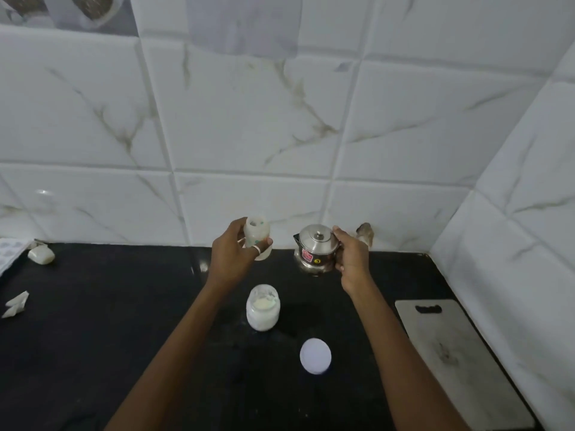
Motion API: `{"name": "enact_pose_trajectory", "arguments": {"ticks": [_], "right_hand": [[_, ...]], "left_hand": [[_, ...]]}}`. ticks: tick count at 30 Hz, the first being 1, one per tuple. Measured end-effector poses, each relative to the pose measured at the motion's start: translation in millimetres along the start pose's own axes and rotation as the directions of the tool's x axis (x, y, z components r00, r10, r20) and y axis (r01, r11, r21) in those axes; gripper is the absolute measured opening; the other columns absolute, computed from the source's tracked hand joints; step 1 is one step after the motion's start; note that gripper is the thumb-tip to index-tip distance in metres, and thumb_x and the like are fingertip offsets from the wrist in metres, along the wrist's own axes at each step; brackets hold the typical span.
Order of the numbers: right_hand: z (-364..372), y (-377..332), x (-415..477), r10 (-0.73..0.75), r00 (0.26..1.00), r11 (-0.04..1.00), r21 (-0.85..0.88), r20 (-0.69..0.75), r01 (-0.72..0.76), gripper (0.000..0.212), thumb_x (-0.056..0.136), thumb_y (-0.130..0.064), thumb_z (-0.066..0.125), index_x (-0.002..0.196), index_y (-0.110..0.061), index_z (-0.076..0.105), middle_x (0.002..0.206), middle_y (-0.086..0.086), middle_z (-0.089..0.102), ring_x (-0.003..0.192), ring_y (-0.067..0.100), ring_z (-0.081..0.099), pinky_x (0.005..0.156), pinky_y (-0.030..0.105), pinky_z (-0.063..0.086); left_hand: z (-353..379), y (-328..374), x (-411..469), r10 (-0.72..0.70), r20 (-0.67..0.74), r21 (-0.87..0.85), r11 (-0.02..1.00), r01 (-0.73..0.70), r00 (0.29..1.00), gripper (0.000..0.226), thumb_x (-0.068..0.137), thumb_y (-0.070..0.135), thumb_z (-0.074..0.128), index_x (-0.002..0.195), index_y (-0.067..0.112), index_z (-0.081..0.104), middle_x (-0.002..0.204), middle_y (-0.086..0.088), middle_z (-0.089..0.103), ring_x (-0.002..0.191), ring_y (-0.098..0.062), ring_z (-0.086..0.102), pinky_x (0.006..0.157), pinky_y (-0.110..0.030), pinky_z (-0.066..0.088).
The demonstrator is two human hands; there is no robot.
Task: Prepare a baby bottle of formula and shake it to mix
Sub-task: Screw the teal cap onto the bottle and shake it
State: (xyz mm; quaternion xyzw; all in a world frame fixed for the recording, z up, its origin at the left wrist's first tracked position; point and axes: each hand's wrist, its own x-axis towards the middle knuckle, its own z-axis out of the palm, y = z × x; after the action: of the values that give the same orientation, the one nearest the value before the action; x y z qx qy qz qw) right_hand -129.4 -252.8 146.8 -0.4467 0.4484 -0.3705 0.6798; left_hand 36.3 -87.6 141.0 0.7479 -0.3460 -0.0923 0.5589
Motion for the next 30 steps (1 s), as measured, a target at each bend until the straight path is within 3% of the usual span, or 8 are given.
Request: {"name": "enact_pose_trajectory", "arguments": {"ticks": [2,6,12,15,20,24,30], "right_hand": [[-15,25,9,0.051,0.999,0.998,-0.025,-0.004,-0.051,0.014,0.092,-0.026,0.071,0.081,-0.017,0.071,0.073,-0.004,0.071,0.073,0.016,0.061,0.054,0.027,0.043],[-37,70,27,0.141,0.99,0.989,-0.048,-0.008,-0.141,0.016,0.094,-0.022,0.069,0.087,-0.01,0.077,0.093,0.01,0.076,0.088,0.024,0.07,0.084,0.041,0.055],[-49,124,51,0.217,0.976,0.972,-0.083,-0.019,-0.218,0.019,0.094,-0.022,0.067,0.093,-0.004,0.074,0.092,0.012,0.071,0.086,0.023,0.065,0.068,0.032,0.049],[-43,142,58,0.258,0.966,0.961,-0.097,-0.026,-0.259,0.016,0.092,-0.023,0.069,0.085,-0.009,0.073,0.089,0.009,0.071,0.084,0.023,0.065,0.068,0.032,0.045],[-39,164,64,0.302,0.953,0.944,-0.132,-0.023,-0.302,0.013,0.093,-0.023,0.069,0.083,-0.015,0.073,0.084,0.002,0.073,0.072,0.015,0.064,0.061,0.029,0.041],[-41,171,67,0.295,0.955,0.946,-0.137,-0.02,-0.295,0.013,0.095,-0.018,0.067,0.083,-0.013,0.071,0.077,0.001,0.068,0.065,0.012,0.059,0.056,0.026,0.039],[-45,178,76,0.306,0.952,0.939,-0.159,-0.025,-0.306,0.015,0.092,-0.024,0.07,0.093,-0.01,0.075,0.087,0.005,0.071,0.074,0.017,0.061,0.063,0.03,0.042]], "left_hand": [[3,-4,-6,-0.022,-0.009,0.004,1.0,0.022,1.0,0.058,0.078,0.036,0.084,0.127,0.019,0.059,0.114,0.011,0.066,0.103,-0.002,0.062,0.076,-0.001,0.044],[8,-9,-16,-0.062,-0.028,-0.012,0.998,0.061,0.998,0.06,0.077,0.036,0.085,0.128,0.02,0.059,0.116,0.011,0.069,0.105,0.001,0.064,0.085,-0.009,0.05],[11,-19,-27,-0.121,-0.061,0.004,0.993,0.122,0.991,0.06,0.077,0.036,0.085,0.129,0.022,0.059,0.115,0.015,0.068,0.103,0.012,0.062,0.08,-0.004,0.047],[13,-23,-30,-0.143,-0.068,0.004,0.99,0.143,0.987,0.058,0.078,0.034,0.085,0.128,0.022,0.059,0.11,0.019,0.067,0.1,0.018,0.06,0.08,-0.005,0.048],[13,-30,-37,-0.149,-0.082,0.011,0.989,0.151,0.985,0.055,0.078,0.03,0.085,0.127,0.021,0.06,0.109,0.02,0.067,0.101,0.014,0.062,0.081,-0.005,0.048],[13,-37,-41,-0.152,-0.088,0.04,0.987,0.155,0.985,0.059,0.077,0.035,0.086,0.128,0.023,0.06,0.113,0.017,0.069,0.105,0.008,0.064,0.088,-0.014,0.052],[17,-38,-43,-0.158,-0.092,0.029,0.986,0.162,0.983,0.058,0.077,0.031,0.086,0.128,0.022,0.06,0.114,0.016,0.069,0.107,0.006,0.064,0.09,-0.015,0.052]]}}
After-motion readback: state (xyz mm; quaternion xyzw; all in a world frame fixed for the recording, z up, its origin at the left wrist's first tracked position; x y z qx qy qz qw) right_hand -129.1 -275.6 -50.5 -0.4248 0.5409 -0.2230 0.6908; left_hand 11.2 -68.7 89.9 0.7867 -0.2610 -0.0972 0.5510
